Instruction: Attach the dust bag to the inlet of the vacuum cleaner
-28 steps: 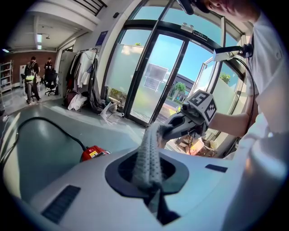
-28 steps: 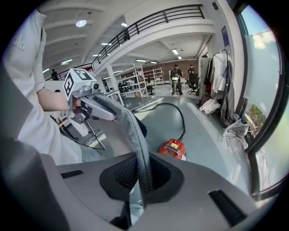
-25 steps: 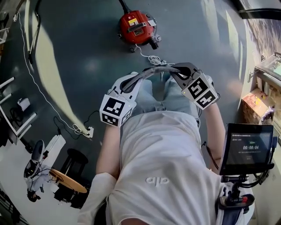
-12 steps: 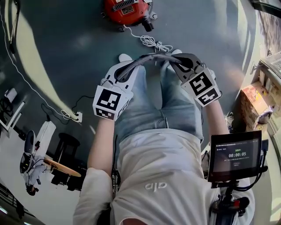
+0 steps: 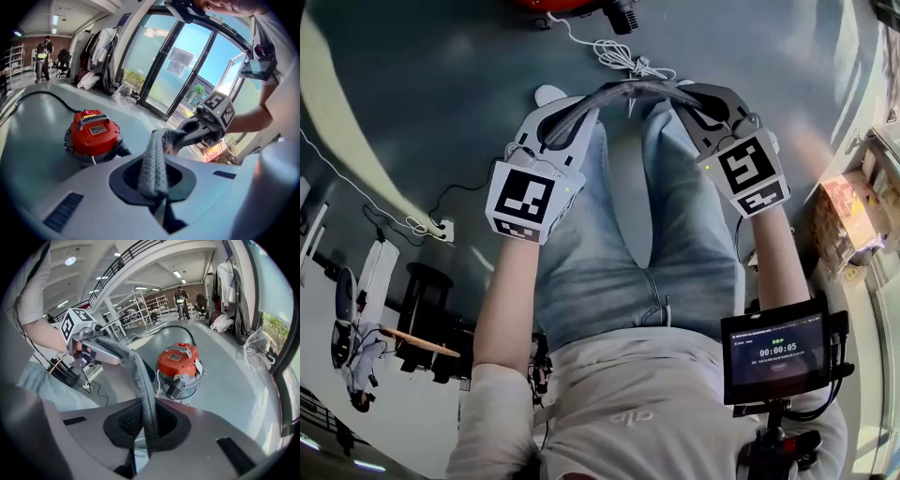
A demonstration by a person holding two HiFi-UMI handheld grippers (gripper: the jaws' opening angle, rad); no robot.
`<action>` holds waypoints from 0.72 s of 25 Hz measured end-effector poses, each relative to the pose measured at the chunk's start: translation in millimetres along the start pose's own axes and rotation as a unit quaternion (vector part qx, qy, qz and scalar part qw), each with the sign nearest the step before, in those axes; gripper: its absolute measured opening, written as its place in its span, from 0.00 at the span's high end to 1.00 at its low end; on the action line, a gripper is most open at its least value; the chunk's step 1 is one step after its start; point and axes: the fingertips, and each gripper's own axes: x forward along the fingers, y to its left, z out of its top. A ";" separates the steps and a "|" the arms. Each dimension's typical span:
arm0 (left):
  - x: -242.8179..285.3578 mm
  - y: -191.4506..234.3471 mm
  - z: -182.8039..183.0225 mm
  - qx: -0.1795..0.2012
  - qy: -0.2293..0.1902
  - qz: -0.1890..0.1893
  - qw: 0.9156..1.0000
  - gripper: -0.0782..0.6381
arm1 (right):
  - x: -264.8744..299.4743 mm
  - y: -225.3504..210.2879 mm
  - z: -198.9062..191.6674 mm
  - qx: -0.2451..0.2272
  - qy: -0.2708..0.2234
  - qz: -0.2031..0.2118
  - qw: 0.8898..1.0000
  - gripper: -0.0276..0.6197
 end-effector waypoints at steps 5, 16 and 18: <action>44.6 19.0 -30.9 -0.022 -0.015 0.015 1.000 0.87 | 40.3 -25.3 -31.1 -0.001 0.004 -0.020 1.000 0.93; 129.5 74.8 -89.3 -0.030 -0.082 0.081 0.993 0.87 | 135.6 -88.3 -72.1 -0.049 -0.023 -0.123 0.991 0.93; 140.0 78.1 -95.0 -0.013 -0.102 0.086 0.991 0.87 | 145.5 -98.2 -75.7 -0.047 -0.041 -0.153 0.986 0.93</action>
